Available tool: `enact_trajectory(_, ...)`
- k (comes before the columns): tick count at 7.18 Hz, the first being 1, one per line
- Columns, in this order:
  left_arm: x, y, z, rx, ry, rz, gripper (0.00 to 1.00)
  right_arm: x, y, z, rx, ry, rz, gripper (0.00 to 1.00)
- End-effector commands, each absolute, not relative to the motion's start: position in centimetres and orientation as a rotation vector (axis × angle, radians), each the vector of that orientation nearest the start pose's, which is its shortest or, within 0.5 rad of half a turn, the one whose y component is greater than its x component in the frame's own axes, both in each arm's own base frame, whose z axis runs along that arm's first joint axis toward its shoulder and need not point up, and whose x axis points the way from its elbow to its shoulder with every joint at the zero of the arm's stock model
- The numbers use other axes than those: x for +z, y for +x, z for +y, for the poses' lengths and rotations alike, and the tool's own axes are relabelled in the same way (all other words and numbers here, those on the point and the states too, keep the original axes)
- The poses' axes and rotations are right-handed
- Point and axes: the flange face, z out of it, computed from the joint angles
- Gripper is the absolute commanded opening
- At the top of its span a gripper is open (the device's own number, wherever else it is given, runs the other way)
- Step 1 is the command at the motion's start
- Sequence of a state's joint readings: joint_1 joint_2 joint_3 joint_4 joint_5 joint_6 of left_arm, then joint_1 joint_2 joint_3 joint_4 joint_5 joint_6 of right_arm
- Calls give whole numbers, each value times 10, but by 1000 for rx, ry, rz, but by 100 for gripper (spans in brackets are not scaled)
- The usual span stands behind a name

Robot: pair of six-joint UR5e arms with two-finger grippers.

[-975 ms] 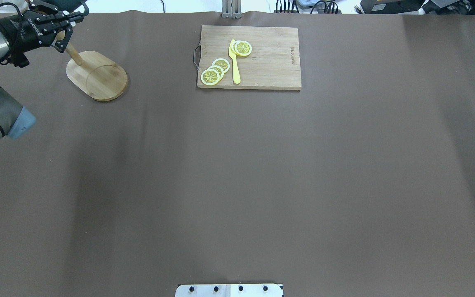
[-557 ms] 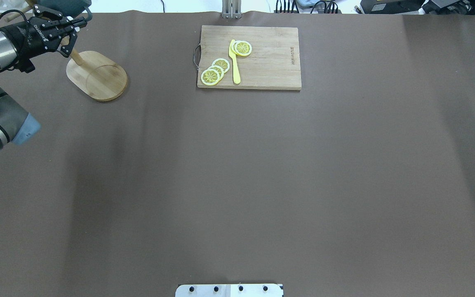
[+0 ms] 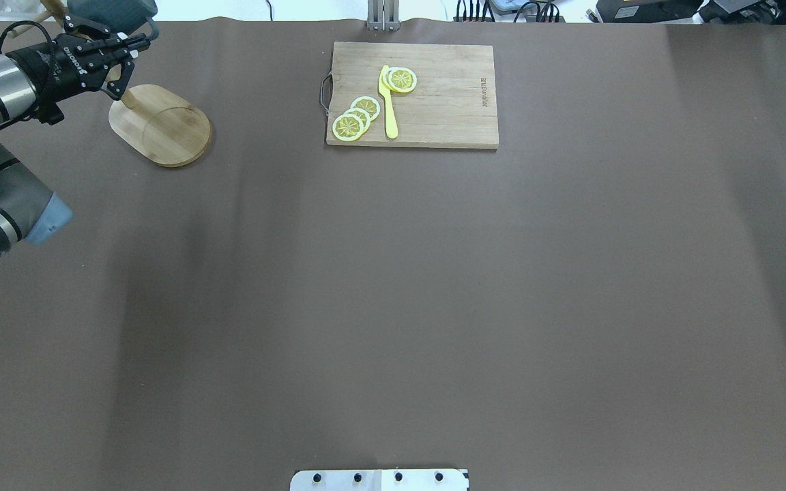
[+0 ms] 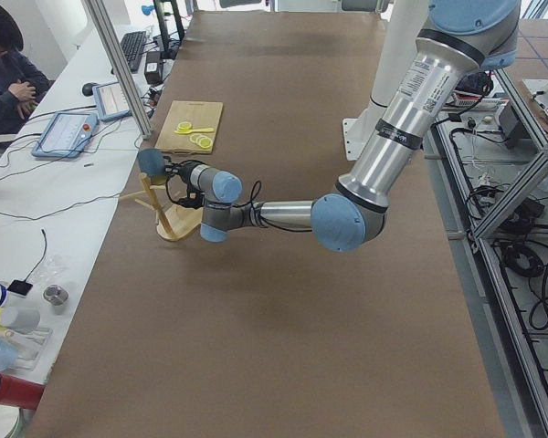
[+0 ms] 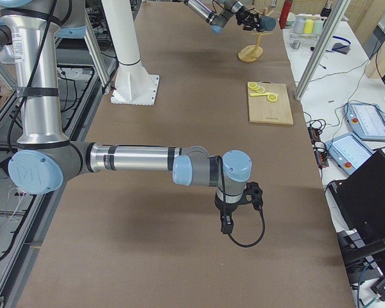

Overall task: Hang cup on storage rack
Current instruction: 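Open the left gripper to release the mug on the peg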

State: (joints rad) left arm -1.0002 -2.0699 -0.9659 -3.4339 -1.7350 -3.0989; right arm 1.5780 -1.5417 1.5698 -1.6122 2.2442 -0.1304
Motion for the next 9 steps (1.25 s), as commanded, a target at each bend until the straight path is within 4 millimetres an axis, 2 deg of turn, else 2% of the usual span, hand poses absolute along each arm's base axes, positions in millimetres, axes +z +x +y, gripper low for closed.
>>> enact_trajectory(1, 462, 267, -627, -1568, -635, 1975, 98, 656, 74, -503, -115, 33, -675, 100)
enact_trajectory(6, 452, 263, -626, -1546, -640, 1996, 99, 657, 74, -502, -114, 30, -673, 100)
enact_trajectory(8, 446, 247, -633, -1551, -627, 2016, 99, 659, 74, -500, -113, 27, -674, 100)
enact_trajectory(9, 444, 232, -636, -1540, -627, 2018, 99, 658, 74, -501, -113, 28, -673, 100)
